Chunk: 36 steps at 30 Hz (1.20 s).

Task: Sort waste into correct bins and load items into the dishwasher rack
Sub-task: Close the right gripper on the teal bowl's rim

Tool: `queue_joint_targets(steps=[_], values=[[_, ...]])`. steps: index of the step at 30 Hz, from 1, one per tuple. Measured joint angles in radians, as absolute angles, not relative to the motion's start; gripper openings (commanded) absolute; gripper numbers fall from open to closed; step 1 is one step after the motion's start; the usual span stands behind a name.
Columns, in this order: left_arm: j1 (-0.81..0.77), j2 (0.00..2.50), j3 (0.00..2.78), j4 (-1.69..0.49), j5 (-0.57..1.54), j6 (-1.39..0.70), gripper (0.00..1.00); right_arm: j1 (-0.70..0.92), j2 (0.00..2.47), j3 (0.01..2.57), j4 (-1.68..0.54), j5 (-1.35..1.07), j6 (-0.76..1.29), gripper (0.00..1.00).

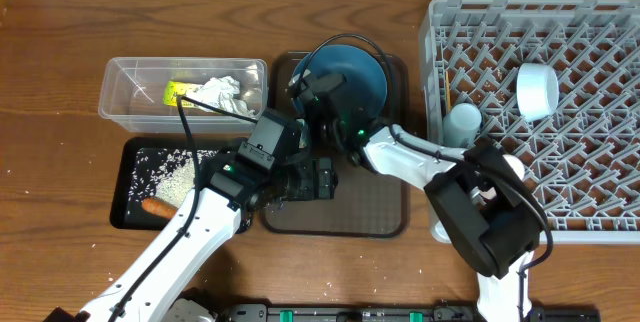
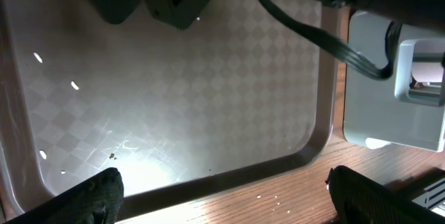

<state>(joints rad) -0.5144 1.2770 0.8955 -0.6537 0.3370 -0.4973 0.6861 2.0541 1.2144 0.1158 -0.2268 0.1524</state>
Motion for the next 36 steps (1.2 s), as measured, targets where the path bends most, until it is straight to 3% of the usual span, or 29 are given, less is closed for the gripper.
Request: queue_joint_targets(steps=[5,9,19,36], values=[[-0.514,1.277,0.896,-0.654,0.337,-0.497,0.96,0.701,2.054,1.214,0.075,-0.219,0.15,0.69],[-0.514,1.277,0.896,-0.654,0.337,-0.497,0.96,0.702,2.054,1.214,0.048,-0.189,0.147,0.57],[-0.514,1.277,0.896,-0.654,0.337,-0.497,0.96,0.702,2.054,1.214,0.018,-0.142,0.143,0.01],[-0.514,1.277,0.896,-0.654,0.337,-0.497,0.96,0.701,2.027,1.23,-0.037,-0.158,0.105,0.01]])
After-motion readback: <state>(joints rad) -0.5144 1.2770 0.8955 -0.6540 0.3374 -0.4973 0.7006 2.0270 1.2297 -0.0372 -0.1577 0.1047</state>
